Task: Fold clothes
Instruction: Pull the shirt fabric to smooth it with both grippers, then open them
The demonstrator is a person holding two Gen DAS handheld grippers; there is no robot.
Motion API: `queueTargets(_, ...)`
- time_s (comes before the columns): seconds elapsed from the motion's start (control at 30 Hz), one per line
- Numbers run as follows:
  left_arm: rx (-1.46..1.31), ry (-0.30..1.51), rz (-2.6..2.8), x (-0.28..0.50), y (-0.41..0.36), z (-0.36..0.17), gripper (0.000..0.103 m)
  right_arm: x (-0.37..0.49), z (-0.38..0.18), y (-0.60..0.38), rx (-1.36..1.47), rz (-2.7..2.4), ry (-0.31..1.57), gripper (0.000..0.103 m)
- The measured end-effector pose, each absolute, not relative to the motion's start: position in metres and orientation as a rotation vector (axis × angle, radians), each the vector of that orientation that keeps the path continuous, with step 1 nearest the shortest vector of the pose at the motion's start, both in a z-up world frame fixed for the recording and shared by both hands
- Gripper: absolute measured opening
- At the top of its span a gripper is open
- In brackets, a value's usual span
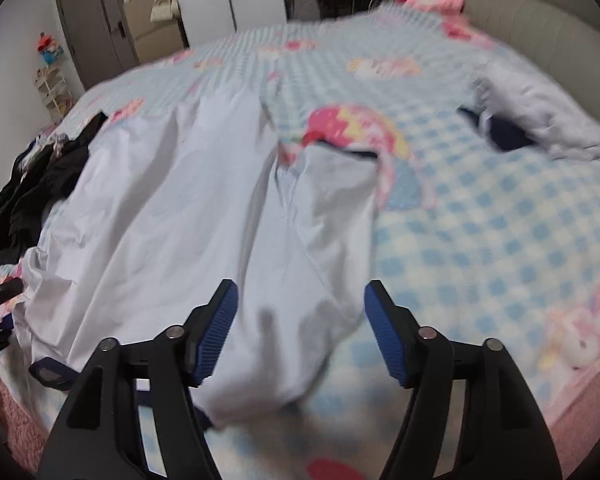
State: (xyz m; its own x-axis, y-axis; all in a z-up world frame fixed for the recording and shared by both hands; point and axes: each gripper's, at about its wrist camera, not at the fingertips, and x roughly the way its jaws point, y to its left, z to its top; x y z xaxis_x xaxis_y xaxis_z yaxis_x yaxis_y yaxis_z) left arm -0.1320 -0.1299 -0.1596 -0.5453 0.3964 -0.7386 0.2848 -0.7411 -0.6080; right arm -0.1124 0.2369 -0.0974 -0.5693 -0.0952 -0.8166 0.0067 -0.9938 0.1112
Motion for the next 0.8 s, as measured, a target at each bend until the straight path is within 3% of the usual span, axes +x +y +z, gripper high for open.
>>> queueTargets(0.03,-1.474,-1.076,2.469,-0.134,-0.127,-0.163,0.032,-0.118,-0.107,0.235,1.473,-2.676,-0.155,0.064)
queueTargets(0.07,-1.471,-1.04,2.495,-0.134,-0.123,-0.16,0.02,-0.122,-0.117,0.232,1.51,-2.632,-0.153,0.056)
queueTargets(0.1,-1.467,-1.004,2.52,-0.133,-0.12,-0.157,0.017,-0.123,-0.122,0.23,1.523,-2.617,-0.135,0.041)
queueTargets(0.13,-1.444,-0.987,2.541,-0.13,-0.12,-0.15,0.011,-0.122,-0.121,0.229,1.509,-2.62,-0.127,0.033)
queueTargets(0.23,-1.402,-0.943,2.603,-0.12,-0.129,-0.132,0.009,-0.118,-0.113,0.231,1.472,-2.642,-0.12,0.011)
queueTargets(0.3,-1.409,-0.951,2.612,-0.114,-0.142,-0.128,0.009,-0.116,-0.105,0.236,1.451,-2.666,-0.128,0.01)
queueTargets(0.37,-1.417,-0.959,2.62,-0.108,-0.156,-0.123,0.002,-0.111,-0.099,0.238,1.441,-2.683,-0.114,0.01)
queueTargets(0.5,-1.431,-0.975,2.637,-0.095,-0.183,-0.114,0.002,-0.093,-0.1,0.239,1.495,-2.7,-0.029,0.008)
queueTargets(0.57,-1.42,-1.004,2.612,-0.094,-0.188,-0.114,0.005,-0.089,-0.105,0.243,1.54,-2.701,-0.076,0.009)
queueTargets(0.6,-1.406,-1.028,2.584,-0.097,-0.186,-0.115,0.007,-0.089,-0.103,0.246,1.523,-2.706,-0.12,0.015)
queueTargets(0.63,-1.392,-1.051,2.555,-0.099,-0.185,-0.117,0.022,-0.089,-0.101,0.249,1.505,-2.711,-0.16,0.023)
queueTargets(0.67,-1.378,-1.073,2.527,-0.101,-0.183,-0.119,0.051,-0.092,-0.095,0.251,1.48,-2.719,-0.189,0.027)
queueTargets(0.7,-1.364,-1.095,2.498,-0.104,-0.181,-0.12,0.063,-0.095,-0.087,0.252,1.449,-2.728,-0.208,0.038)
queueTargets(0.73,-1.349,-1.117,2.469,-0.106,-0.18,-0.122,0.072,-0.1,-0.082,0.252,1.428,-2.739,-0.21,0.052)
queueTargets(0.8,-1.322,-1.158,2.412,-0.111,-0.176,-0.125,0.072,-0.114,-0.075,0.249,1.403,-2.757,-0.189,0.062)
